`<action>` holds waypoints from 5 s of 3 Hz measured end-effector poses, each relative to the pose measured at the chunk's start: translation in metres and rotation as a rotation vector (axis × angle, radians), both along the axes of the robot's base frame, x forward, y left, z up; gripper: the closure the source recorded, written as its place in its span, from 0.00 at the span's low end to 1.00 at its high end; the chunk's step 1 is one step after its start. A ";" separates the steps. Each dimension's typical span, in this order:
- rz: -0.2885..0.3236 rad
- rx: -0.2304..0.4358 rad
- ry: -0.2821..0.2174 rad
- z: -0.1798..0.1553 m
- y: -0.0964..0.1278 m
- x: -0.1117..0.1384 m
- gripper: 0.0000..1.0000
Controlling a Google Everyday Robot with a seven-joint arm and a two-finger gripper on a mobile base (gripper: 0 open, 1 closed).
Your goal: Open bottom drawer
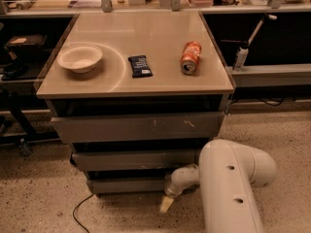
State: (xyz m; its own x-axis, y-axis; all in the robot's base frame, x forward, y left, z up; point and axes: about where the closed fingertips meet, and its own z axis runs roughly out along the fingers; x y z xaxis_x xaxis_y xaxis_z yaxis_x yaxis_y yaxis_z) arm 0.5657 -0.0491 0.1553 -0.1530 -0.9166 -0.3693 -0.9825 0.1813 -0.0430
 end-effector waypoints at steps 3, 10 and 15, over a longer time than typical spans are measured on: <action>-0.032 -0.010 0.105 0.017 -0.023 -0.051 0.00; -0.070 -0.140 0.386 -0.002 -0.066 -0.164 0.00; -0.162 -0.142 0.469 0.056 -0.121 -0.256 0.00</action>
Offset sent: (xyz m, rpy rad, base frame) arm -0.1005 -0.0549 0.0375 -0.0047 0.2165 -0.0849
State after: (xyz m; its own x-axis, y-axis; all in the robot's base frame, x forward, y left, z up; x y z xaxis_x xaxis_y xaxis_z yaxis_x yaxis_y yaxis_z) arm 0.3100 -0.1699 0.2115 -0.4168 -0.9034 -0.1005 -0.8617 0.3575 0.3601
